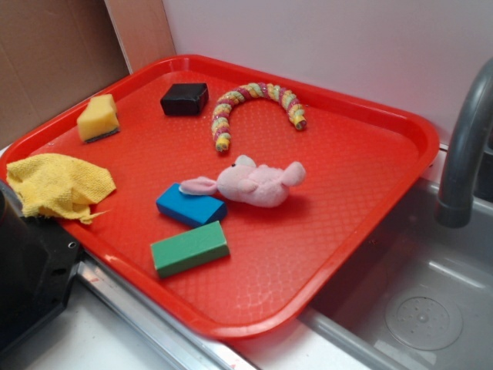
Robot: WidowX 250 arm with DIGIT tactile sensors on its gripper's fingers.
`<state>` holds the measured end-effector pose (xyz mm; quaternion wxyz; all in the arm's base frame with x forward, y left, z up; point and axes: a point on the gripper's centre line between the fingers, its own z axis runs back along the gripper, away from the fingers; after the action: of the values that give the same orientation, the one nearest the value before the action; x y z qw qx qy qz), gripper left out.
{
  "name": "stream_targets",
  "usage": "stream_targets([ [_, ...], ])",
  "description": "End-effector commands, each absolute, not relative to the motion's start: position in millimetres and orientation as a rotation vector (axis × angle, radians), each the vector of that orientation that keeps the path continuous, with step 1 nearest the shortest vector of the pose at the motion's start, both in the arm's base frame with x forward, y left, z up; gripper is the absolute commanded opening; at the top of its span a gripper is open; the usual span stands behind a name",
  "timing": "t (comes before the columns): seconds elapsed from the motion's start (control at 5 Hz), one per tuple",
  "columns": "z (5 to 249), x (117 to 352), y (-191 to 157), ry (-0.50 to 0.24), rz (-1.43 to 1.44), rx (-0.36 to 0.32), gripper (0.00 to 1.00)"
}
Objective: Grab the green sponge.
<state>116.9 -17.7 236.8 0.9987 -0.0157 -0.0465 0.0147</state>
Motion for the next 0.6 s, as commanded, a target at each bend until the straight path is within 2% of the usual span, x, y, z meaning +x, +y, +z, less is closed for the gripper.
stream_targets([
  [0.0, 237, 117, -18, -0.093, 0.029, -0.031, 1.0],
  [0.2, 187, 167, 32, -0.037, 0.197, 0.025, 1.0],
  [0.4, 139, 212, 63, -0.085, 0.3, 0.015, 1.0],
])
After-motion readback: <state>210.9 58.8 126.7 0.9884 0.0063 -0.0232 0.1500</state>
